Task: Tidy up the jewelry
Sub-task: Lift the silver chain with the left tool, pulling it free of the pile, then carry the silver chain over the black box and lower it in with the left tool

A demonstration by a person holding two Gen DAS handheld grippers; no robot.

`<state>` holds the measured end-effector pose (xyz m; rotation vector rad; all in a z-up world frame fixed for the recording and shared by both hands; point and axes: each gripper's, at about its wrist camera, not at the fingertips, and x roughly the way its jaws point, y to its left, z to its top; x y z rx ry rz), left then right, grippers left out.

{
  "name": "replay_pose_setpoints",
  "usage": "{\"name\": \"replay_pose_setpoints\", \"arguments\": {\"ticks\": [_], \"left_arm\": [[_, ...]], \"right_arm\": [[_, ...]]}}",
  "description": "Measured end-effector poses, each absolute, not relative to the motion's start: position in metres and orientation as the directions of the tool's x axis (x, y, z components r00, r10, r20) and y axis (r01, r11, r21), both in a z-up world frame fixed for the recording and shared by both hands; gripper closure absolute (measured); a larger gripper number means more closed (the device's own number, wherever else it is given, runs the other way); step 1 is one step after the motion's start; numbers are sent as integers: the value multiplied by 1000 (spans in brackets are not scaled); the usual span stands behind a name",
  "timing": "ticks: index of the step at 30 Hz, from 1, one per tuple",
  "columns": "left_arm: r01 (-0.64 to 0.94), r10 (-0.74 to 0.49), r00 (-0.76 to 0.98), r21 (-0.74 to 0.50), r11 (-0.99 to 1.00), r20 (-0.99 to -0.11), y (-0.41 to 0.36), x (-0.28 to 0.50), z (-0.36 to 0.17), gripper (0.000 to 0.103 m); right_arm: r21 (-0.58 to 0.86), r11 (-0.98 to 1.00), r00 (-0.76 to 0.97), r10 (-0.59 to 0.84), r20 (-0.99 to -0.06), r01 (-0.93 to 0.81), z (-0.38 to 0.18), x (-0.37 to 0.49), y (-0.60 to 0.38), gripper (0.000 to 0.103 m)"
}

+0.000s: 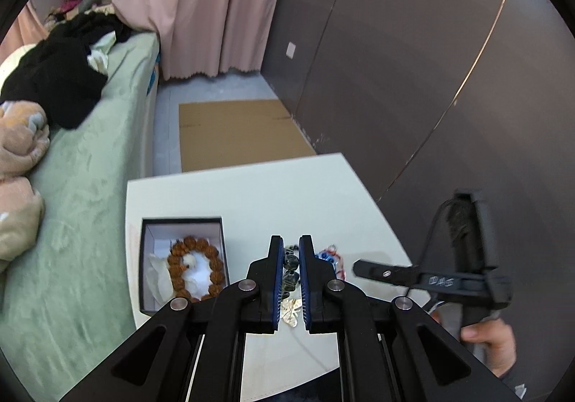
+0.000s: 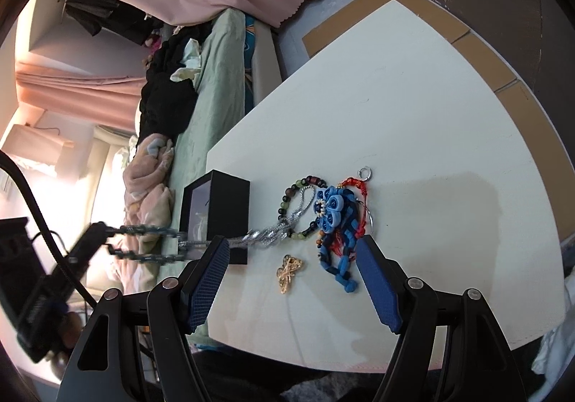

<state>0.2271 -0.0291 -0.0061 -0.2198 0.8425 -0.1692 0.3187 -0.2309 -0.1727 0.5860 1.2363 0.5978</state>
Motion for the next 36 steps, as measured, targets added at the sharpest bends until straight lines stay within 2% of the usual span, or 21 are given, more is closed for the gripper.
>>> {"name": "replay_pose_setpoints", "arguments": {"ticks": [22,30,34,36], "left_arm": [[81,-202,764,-220,972,-612,-19,211,70,94],[62,-181,788,-216,974,-588,-8,208,90,94],[54,-174,797,-219,974,-578,0,204,98,94],[46,-160,806,-209,977,-570,4,200,104,94]], "right_arm": [[710,671,130,740,-660,-213,-169,305,-173,30],[746,599,69,791,-608,-289,-162,299,-123,30],[747,587,100,802,-589,-312,-158,299,-101,30],[755,573,114,814,-569,-320,-155,301,-95,34]]}}
